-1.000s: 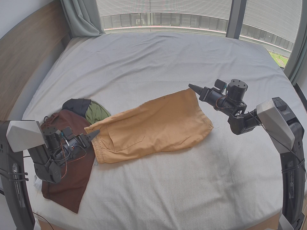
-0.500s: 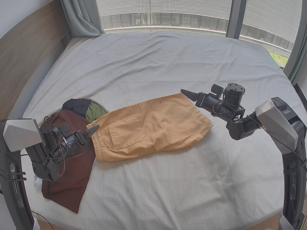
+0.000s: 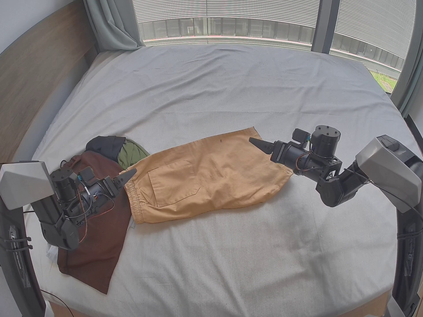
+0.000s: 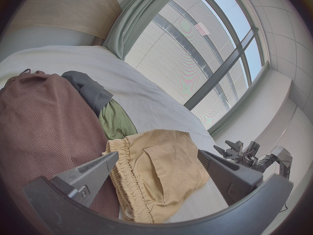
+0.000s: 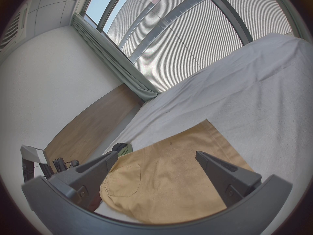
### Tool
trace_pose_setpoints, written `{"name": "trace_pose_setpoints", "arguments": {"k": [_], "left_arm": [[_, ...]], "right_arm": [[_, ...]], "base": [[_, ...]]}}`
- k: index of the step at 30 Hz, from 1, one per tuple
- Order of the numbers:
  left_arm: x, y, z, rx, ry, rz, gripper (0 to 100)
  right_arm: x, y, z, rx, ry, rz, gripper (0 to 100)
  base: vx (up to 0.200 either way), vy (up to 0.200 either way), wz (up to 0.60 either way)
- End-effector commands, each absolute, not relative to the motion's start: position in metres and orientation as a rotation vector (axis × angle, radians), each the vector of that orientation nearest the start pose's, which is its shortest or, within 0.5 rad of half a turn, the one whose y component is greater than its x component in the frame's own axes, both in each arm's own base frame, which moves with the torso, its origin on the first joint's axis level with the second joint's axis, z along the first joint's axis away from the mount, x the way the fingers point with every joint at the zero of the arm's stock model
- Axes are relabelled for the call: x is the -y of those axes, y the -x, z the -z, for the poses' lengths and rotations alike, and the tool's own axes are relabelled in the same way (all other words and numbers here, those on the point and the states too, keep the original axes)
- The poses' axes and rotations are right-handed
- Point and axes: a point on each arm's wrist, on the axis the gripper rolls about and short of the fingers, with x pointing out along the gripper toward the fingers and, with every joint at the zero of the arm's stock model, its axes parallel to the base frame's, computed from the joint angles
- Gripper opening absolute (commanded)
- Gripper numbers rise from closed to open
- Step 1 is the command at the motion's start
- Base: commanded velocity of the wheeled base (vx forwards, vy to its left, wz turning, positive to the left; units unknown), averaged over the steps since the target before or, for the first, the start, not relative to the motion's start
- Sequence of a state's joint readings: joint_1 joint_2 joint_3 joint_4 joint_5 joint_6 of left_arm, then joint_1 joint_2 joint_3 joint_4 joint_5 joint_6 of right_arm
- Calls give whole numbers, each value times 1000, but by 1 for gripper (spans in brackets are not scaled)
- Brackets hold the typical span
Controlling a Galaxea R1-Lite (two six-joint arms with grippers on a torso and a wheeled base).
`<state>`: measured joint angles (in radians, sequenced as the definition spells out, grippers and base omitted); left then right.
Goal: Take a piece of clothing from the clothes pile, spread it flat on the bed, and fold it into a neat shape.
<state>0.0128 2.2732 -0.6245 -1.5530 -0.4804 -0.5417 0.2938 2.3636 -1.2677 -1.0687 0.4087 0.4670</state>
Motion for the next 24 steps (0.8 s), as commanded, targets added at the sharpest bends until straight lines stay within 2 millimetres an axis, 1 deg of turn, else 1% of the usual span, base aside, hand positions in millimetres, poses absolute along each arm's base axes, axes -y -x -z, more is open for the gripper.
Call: {"name": "trace_pose_setpoints", "arguments": {"k": [1,5,8,10,12,14,15,21,24], "left_arm": [[8,-353,-43,-215,550,440,100],[10,-351,-43,-220,547,444,100],[13,-350,-49,-207,543,454,100],[13,-350,-49,-207,543,454,100],[15,-347,-52,-204,542,461,100],[15,-347,-52,-204,542,461,100],[15,-347,-52,-204,540,462,100],[18,-345,-52,-211,540,470,100],[20,-345,-51,-213,540,473,100]], "right_arm": [[-141,-426,-78,-219,-450,-678,100],[-141,-417,-68,-250,-450,-675,100],[-141,-410,-62,-270,-449,-673,100],[-141,-410,-62,-270,-449,-673,100],[-142,-404,-54,-297,-448,-660,100],[-143,-403,-53,-299,-448,-661,100],[-144,-399,-47,-313,-447,-664,100],[-145,-390,-35,-366,-446,-658,100],[-147,-387,-33,-382,-445,-661,100]], "base": [[0,0,0],[0,0,0],[0,0,0],[0,0,0],[0,0,0],[0,0,0],[0,0,0],[0,0,0],[0,0,0]]}}
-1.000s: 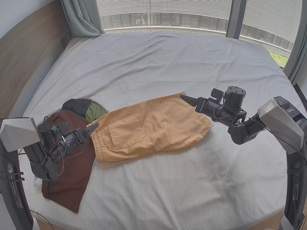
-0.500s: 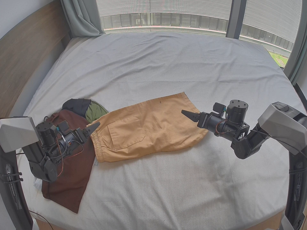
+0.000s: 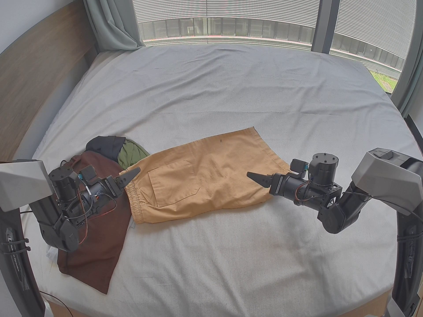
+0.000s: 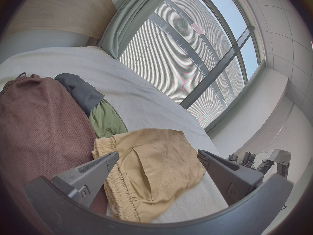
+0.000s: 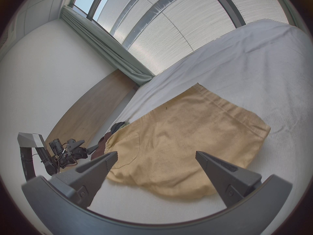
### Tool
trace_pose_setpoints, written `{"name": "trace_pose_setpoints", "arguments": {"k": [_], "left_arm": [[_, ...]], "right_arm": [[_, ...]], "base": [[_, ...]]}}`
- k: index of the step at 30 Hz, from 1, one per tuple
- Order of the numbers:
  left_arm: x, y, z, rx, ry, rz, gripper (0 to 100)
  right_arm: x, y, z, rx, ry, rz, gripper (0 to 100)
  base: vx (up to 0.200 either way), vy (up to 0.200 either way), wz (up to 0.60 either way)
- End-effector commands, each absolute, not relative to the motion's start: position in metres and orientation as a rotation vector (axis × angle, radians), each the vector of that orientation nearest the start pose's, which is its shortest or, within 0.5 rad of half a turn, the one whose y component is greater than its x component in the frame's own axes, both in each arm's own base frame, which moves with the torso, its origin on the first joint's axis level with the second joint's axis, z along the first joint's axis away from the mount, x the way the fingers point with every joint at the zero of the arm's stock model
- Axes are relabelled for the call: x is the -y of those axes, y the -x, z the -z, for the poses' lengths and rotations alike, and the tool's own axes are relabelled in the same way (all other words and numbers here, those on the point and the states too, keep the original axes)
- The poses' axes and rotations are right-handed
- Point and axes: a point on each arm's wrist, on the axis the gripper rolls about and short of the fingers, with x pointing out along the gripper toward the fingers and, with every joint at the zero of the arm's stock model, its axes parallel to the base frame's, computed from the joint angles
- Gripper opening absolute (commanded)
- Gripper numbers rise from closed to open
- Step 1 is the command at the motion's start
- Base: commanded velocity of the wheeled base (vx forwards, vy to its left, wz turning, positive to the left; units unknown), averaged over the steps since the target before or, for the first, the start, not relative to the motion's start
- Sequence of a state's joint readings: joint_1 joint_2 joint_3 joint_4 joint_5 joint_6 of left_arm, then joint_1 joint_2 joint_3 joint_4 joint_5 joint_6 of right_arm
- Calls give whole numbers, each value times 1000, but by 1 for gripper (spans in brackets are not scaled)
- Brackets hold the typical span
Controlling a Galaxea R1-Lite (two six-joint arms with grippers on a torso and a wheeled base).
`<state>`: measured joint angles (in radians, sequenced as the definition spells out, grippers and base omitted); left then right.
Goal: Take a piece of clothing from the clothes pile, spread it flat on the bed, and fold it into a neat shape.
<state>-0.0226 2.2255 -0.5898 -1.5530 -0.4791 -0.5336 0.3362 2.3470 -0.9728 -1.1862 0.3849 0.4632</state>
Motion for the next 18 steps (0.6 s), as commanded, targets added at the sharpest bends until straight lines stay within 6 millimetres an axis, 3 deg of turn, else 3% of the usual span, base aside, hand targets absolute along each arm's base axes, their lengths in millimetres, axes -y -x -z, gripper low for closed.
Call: {"name": "trace_pose_setpoints", "arguments": {"k": [1,7,18], "left_arm": [[20,-345,-52,-212,540,473,100],[19,-345,-52,-211,540,472,100],[17,-346,-52,-205,540,467,100]], "right_arm": [[-147,-387,-32,-387,-445,-662,100],[-156,-379,-26,-416,-444,-680,100],[-153,-374,-2,-483,-440,-641,100]], "base": [[0,0,0],[0,0,0],[0,0,0]]}}
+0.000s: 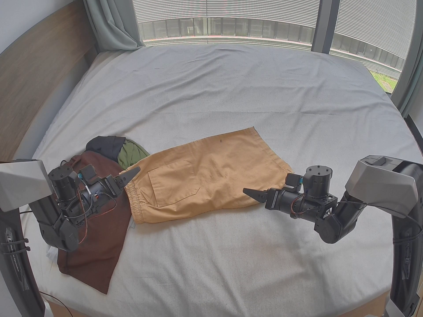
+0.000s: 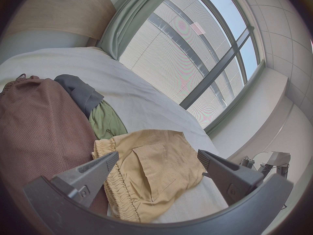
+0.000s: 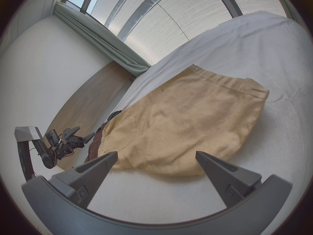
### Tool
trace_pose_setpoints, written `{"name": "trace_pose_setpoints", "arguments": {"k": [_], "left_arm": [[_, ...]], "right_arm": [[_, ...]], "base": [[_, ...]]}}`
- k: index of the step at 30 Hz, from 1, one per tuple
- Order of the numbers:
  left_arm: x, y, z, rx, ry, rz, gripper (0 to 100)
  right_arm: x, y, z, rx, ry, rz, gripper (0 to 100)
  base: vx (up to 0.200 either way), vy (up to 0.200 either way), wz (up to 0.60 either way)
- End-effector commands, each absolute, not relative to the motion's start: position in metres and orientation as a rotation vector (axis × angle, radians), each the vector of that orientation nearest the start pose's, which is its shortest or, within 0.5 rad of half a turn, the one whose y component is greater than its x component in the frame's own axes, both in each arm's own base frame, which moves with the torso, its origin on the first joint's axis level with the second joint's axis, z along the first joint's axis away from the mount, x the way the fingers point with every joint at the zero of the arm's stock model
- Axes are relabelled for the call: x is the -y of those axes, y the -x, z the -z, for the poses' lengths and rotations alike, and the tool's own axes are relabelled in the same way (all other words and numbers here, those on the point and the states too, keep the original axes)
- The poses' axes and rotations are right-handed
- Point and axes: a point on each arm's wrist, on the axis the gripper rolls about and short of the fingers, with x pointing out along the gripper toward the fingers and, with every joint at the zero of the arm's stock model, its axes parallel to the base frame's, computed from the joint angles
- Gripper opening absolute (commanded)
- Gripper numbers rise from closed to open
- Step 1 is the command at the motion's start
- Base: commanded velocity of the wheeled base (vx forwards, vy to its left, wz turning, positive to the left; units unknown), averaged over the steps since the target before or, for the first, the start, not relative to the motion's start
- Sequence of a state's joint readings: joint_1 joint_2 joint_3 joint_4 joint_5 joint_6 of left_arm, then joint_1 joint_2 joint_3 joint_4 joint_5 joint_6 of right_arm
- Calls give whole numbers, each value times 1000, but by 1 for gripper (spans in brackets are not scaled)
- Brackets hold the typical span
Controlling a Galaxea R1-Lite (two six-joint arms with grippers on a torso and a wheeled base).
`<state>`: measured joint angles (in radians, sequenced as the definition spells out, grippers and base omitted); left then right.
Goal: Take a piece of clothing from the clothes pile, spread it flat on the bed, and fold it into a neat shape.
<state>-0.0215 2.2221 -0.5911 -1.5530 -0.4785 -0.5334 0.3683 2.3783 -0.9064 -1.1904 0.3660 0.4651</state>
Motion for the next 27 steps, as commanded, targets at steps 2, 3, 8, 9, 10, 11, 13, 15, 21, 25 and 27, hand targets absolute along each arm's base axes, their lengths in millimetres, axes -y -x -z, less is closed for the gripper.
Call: {"name": "trace_pose_setpoints", "arguments": {"k": [2,3,8,9,10,11,13,15,21,25,27], "left_arm": [[17,-346,-52,-205,540,465,100],[17,-346,-52,-205,540,467,100],[16,-347,-52,-204,540,464,100],[16,-347,-52,-204,540,464,100],[16,-347,-52,-204,540,464,100],[16,-347,-52,-204,540,464,100],[16,-347,-52,-203,540,464,100],[16,-347,-52,-203,540,464,100],[16,-348,-53,-200,539,464,100],[16,-347,-53,-200,539,464,100],[15,-347,-53,-199,539,462,100]], "right_arm": [[-154,-371,0,-499,-440,-643,100],[-154,-370,1,-503,-439,-643,100],[-157,-366,10,-535,-439,-643,100],[-156,-366,11,-538,-439,-642,100],[-157,-365,11,-540,-440,-643,100],[-156,-364,14,-550,-441,-640,100],[-158,-363,19,-564,-441,-640,100],[-161,-364,24,-554,-440,-648,100],[-173,-367,32,-535,-509,-655,100],[-180,-368,40,-551,-534,-654,100],[-186,-371,47,-555,-540,-660,100]], "base": [[0,0,0],[0,0,0],[0,0,0],[0,0,0],[0,0,0],[0,0,0],[0,0,0],[0,0,0],[0,0,0],[0,0,0],[0,0,0]]}}
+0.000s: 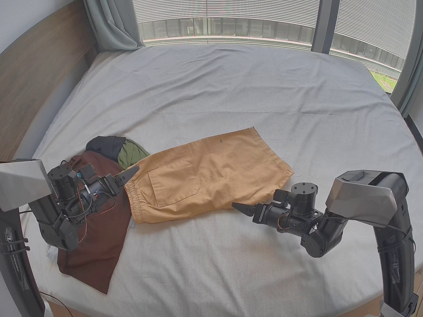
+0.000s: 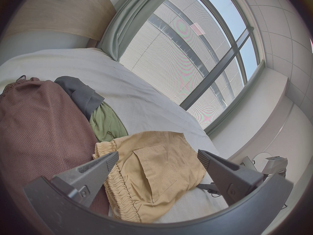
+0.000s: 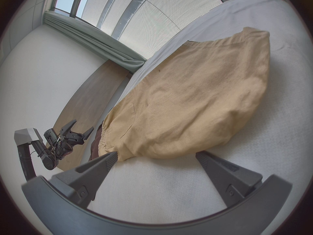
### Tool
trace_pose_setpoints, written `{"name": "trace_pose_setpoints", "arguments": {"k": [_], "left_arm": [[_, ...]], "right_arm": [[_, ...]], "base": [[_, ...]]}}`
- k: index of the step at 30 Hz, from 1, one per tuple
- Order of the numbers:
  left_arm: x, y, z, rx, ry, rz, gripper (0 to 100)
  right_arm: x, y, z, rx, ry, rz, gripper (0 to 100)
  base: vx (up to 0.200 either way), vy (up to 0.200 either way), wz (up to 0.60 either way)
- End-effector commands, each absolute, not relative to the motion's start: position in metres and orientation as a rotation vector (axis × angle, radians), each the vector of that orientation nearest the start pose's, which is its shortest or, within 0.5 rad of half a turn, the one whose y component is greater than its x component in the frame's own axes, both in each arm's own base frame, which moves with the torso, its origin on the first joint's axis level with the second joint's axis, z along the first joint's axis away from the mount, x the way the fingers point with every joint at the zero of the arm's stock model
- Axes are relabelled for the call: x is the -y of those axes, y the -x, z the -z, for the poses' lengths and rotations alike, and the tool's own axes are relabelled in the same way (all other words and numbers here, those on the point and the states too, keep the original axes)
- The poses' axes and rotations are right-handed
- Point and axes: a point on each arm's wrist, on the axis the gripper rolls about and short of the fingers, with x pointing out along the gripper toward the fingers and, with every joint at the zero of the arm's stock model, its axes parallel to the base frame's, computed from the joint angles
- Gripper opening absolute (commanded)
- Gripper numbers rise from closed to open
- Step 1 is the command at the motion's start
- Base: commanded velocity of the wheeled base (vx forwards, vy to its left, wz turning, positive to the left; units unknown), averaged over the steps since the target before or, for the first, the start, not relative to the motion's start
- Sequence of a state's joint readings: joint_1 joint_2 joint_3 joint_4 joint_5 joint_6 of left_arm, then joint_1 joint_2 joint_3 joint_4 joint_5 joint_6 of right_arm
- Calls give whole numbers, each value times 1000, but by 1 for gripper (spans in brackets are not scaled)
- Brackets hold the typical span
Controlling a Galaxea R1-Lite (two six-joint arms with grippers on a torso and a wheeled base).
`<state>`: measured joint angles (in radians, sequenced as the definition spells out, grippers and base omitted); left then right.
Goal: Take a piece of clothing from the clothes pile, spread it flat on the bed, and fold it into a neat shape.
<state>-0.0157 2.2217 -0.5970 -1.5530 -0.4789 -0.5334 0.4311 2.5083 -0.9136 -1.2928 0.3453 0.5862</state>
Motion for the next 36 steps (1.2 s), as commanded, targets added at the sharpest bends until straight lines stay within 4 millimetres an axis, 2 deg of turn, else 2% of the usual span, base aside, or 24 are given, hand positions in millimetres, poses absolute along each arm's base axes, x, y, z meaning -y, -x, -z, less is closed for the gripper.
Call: {"name": "trace_pose_setpoints", "arguments": {"k": [1,7,8,11,15,25,36], "left_arm": [[15,-347,-53,-199,539,462,100],[13,-348,-53,-197,541,458,100],[12,-348,-53,-194,540,455,100],[11,-349,-54,-193,540,454,100],[11,-349,-54,-193,540,454,100],[11,-349,-54,-191,540,455,100],[12,-349,-53,-194,541,455,100]], "right_arm": [[-187,-371,47,-554,-540,-663,100],[-208,-378,54,-536,-581,-669,100],[-218,-382,54,-512,-598,-669,100],[-230,-389,52,-474,-609,-685,100],[-238,-393,47,-452,-622,-688,100],[-245,-398,42,-421,-665,-675,100],[-234,-407,44,-389,-674,-621,100]], "base": [[0,0,0],[0,0,0],[0,0,0],[0,0,0],[0,0,0],[0,0,0],[0,0,0]]}}
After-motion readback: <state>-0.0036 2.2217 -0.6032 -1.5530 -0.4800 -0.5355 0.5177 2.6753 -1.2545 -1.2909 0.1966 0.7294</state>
